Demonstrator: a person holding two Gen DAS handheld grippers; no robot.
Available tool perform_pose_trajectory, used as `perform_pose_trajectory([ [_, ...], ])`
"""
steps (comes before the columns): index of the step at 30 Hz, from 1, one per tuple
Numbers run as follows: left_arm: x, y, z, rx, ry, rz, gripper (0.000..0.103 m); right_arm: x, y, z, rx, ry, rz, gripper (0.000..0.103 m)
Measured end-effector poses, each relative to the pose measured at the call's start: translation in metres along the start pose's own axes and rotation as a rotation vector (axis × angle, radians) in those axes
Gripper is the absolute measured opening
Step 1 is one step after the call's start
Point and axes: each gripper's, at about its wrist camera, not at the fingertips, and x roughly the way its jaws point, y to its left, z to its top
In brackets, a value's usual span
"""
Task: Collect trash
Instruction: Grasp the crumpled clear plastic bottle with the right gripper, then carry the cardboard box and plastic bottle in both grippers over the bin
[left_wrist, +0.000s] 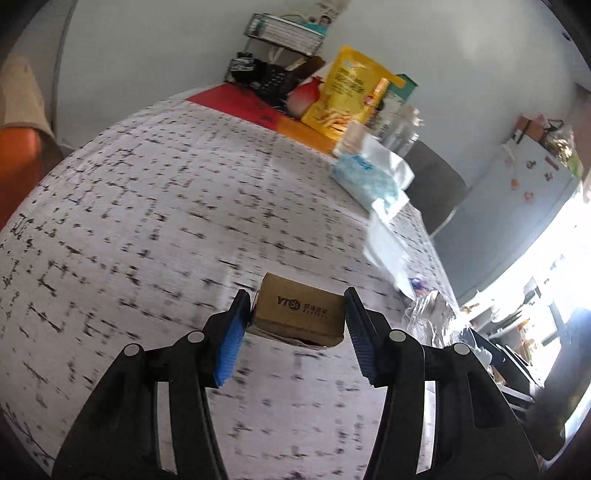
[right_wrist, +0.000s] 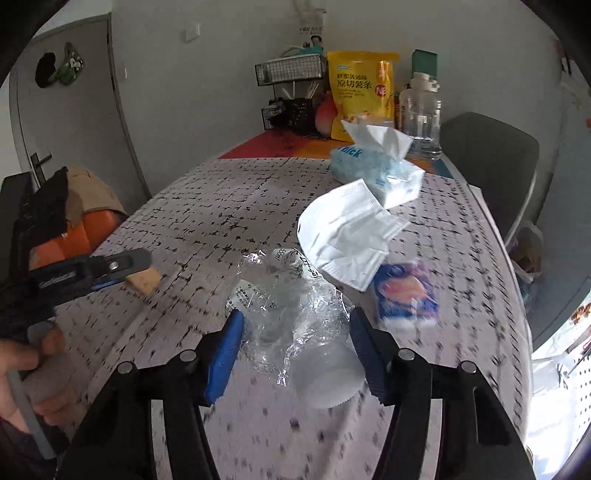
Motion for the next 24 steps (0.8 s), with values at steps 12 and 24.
perform_pose_trajectory([
  [12, -0.004, -0.074, -0.021, 0.11, 0.014, -0.099, 0.052, -0.086, -0.051, -0.045, 0.141, -0.081, -0.045, 0.058],
  [24, 0.006, -0.173, -0.046, 0.272, 0.053, -0.238, 0.052, -0.146, -0.121, -0.085, 0.298, -0.121, -0.18, 0.058],
])
